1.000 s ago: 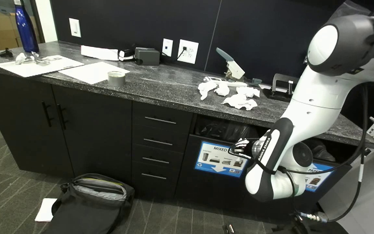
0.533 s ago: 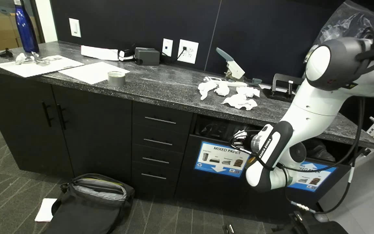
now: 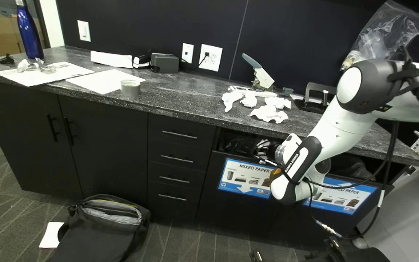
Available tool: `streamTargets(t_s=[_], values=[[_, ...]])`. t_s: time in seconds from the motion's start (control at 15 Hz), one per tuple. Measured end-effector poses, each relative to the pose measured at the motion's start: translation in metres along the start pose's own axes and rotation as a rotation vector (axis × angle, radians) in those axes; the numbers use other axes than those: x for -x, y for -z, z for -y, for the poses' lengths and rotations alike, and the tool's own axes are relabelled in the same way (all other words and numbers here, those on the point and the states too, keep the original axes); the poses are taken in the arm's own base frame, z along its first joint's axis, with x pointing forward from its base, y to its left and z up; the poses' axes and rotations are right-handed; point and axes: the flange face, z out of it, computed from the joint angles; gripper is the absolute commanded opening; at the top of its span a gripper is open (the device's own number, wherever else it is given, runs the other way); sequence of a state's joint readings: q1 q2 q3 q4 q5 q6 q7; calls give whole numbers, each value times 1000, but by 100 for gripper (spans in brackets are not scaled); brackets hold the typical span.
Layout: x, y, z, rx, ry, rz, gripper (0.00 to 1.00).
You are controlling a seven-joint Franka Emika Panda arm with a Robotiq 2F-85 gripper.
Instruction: Pick up all the pieces of paper on the countertop and throw them in the bin
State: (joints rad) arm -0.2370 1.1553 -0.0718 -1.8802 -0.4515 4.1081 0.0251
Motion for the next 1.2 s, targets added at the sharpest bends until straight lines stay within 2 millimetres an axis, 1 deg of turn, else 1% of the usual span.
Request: streamTargets(t_s=[0.07,0.13,0.2,0.33,0.4,0.73,0.8,1.0,1.2], values=[[-1,-5,-1,-6,-2,-4,14],[-3,-9,-2,-10,-4,-6,38],[-4,-13,-3,-17,-9,-6,40],[-6,-20,-4,-19,-25,-3,53],[-8,-22,-4,-19,-29,-3,62],[-14,-28,-3,0,-50,-7,98],[-15,-29,-4,16,-62,-10,100],[-21,-33,-6,101,-114,-19,100],[-26,-37,-2,211,-169,-22,100]])
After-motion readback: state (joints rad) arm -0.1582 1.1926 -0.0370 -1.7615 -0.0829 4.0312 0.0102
